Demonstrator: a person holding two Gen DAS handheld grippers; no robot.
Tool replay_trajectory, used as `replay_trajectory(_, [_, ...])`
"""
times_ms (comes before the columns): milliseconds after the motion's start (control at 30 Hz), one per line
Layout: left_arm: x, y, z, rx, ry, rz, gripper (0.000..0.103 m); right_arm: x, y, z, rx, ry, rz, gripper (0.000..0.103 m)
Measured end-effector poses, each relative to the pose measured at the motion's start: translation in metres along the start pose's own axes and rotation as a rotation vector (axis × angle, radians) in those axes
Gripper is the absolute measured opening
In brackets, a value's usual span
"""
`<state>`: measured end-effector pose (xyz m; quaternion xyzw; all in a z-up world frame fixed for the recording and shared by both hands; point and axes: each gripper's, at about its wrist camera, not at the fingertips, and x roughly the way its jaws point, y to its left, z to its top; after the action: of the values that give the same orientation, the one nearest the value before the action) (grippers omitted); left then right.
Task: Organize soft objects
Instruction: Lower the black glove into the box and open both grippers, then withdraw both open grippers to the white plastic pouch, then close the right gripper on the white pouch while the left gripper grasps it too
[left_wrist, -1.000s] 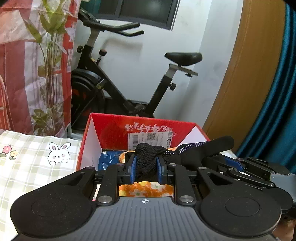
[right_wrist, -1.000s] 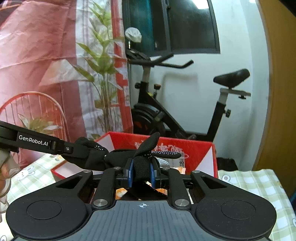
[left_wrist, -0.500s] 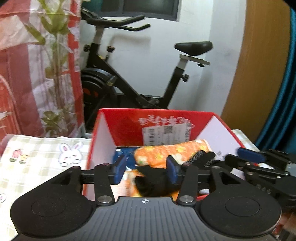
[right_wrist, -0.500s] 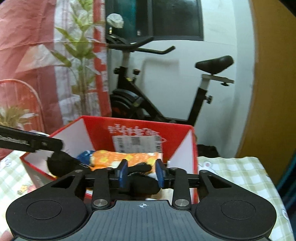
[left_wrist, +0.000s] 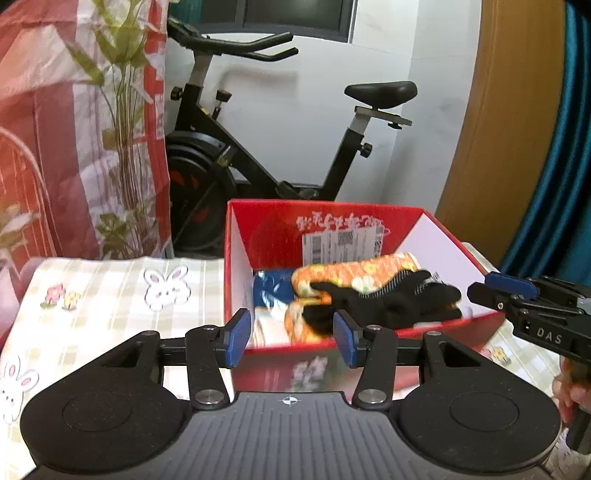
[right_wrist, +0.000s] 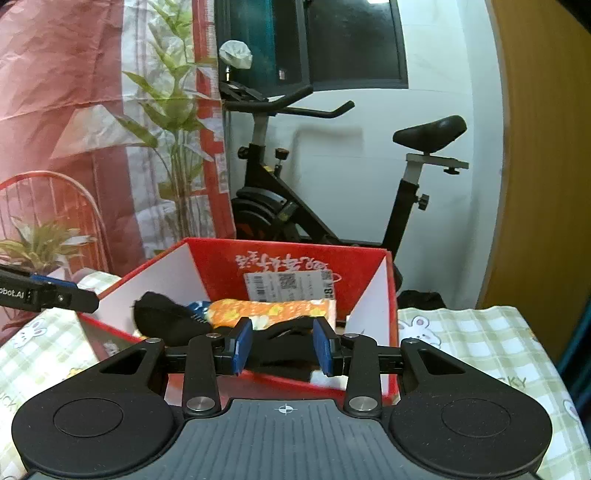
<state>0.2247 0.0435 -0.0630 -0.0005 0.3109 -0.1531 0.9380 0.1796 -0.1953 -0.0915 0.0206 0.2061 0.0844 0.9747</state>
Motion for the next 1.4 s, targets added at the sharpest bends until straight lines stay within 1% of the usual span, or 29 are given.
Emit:
replay_trajectory(200, [-0.01,0.019,-0.019,-0.046,0.032,-0.011,0.052,-0.019,0.013,-0.009,-0.013,-0.005,0.034,0.034])
replay_trajectory(433, [-0.006,0.035,-0.044,-0.089,0.076,-0.008,0.052,-0.029,0.03,-0.028,-0.037,0.016,0.071,0.034])
replay_trajectory(567, [-0.001,0.041,-0.055,-0.113,0.106,-0.011,0.052,-0.026,0.038,-0.041,-0.045,0.052,0.091,0.034])
replay_trajectory(800, [0.008,0.047,-0.073,-0.141,0.151,-0.023,0.052,-0.015,0.048,-0.069,-0.021,0.128,0.108,0.034])
replay_trajectory(967, [0.015,0.049,-0.084,-0.159,0.186,-0.035,0.052,-0.008,0.053,-0.081,-0.008,0.167,0.121,0.034])
replay_trajectory(1167, [0.029,0.045,-0.098,-0.19,0.222,-0.065,0.052,0.002,0.06,-0.097,0.022,0.234,0.145,0.034])
replay_trajectory(1267, [0.037,0.042,-0.105,-0.206,0.242,-0.081,0.052,0.007,0.063,-0.102,0.048,0.266,0.159,0.042])
replay_trajectory(1333, [0.042,0.04,-0.108,-0.205,0.248,-0.092,0.052,0.013,0.065,-0.105,0.06,0.298,0.178,0.05])
replay_trajectory(1400, [0.046,0.039,-0.111,-0.205,0.253,-0.1,0.052,0.019,0.066,-0.107,0.065,0.33,0.189,0.051])
